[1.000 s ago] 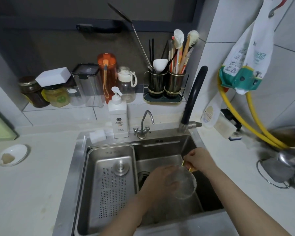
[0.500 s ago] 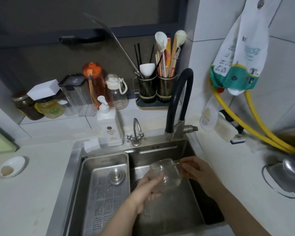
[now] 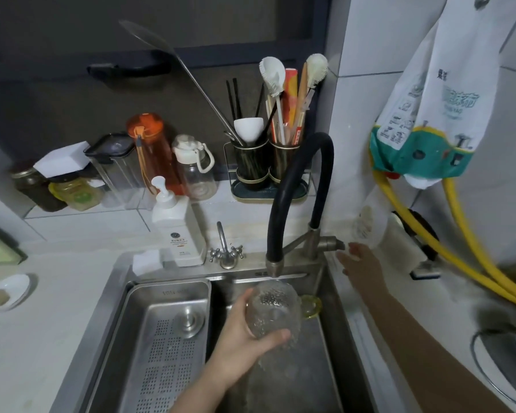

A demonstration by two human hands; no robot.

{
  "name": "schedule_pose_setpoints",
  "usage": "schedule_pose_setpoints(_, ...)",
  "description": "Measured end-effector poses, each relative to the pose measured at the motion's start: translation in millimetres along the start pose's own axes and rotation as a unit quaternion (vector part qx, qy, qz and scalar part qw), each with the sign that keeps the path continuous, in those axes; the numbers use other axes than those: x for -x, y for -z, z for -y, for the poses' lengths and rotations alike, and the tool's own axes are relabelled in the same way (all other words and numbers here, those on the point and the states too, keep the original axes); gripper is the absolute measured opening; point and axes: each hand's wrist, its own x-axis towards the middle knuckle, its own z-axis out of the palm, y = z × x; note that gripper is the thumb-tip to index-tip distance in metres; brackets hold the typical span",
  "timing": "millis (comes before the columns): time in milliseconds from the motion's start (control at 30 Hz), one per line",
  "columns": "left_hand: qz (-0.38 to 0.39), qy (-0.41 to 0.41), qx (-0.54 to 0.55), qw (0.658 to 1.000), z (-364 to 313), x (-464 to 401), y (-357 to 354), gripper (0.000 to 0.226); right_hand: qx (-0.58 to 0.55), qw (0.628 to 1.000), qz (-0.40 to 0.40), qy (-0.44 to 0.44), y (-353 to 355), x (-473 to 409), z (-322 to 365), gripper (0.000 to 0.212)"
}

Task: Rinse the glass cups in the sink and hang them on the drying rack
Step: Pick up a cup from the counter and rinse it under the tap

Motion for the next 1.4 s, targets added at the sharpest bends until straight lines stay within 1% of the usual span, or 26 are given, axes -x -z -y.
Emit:
schedule_pose_setpoints(67,-0.01,-0.007,-0.004,1.0,-5,-2,-1,0.095,0.056,0.998,0.005,0.0,-6,-24,-5,0.048)
schedule_pose_setpoints(100,-0.016,-0.005,-0.002,1.0,-7,-3,-1,0.09,0.1,0.995,0.015,0.001,-11,-33,-7,0.045)
schedule_pose_setpoints(167,-0.017,-0.006,0.005,1.0,-12,-5,-2,0.092,0.171,0.985,0.01,0.034,-13,-47,-12,0.028)
schedule_pose_setpoints(200,-0.017,-0.006,0.006,1.0,-14,-6,-2,0.096,0.178,0.983,-0.002,0.05,-15,-53,-15,0.023)
schedule_pose_setpoints(233,-0.02,-0.007,0.004,1.0,-16,-8,-2,0.101,0.174,0.983,-0.009,0.056,-15,-57,-17,0.023)
schedule_pose_setpoints(333,-0.025,-0.015,0.002,1.0,-22,-10,-3,0.108,0.196,0.978,-0.014,0.074,-15,-65,-22,0.027)
schedule_pose_setpoints(433,-0.031,-0.018,-0.006,0.999,-25,-9,-3,0.106,0.26,0.96,-0.007,0.107,-14,-65,-22,0.027)
schedule_pose_setpoints(533,-0.029,-0.019,-0.016,0.999,-24,-8,-5,0.103,0.265,0.959,-0.016,0.103,-12,-65,-23,0.02)
schedule_pose_setpoints(633,-0.026,-0.021,-0.019,0.999,-24,-7,-5,0.103,0.294,0.948,-0.016,0.122,-11,-68,-26,0.02)
schedule_pose_setpoints(900,-0.021,-0.022,-0.027,0.999,-20,-7,-3,0.104,0.235,0.967,-0.033,0.093,-9,-68,-23,0.023)
schedule_pose_setpoints(1067,-0.02,-0.019,-0.019,0.999,-16,-7,-5,0.09,0.173,0.984,-0.029,0.043,-15,-42,-17,0.019)
schedule_pose_setpoints(1133,-0.015,-0.018,-0.014,1.0,-14,-9,-5,0.089,0.112,0.993,-0.017,0.017,-19,-18,-12,0.03)
schedule_pose_setpoints(1200,-0.01,-0.019,-0.004,1.0,-11,-11,-6,0.091,0.106,0.994,0.009,0.02,-23,4,-12,0.036)
schedule_pose_setpoints(1300,0.0,-0.023,0.015,1.0,-9,-12,-5,0.084,0.101,0.991,0.071,0.059,-24,38,-6,0.024)
schedule_pose_setpoints(1333,0.004,-0.024,0.02,1.0,-10,-12,-5,0.08,0.081,0.989,0.107,0.069,-25,50,0,0.021)
schedule_pose_setpoints(1400,0.01,-0.028,0.039,0.999,-11,-12,-3,0.075,0.039,0.973,0.215,0.079,-26,73,8,0.017)
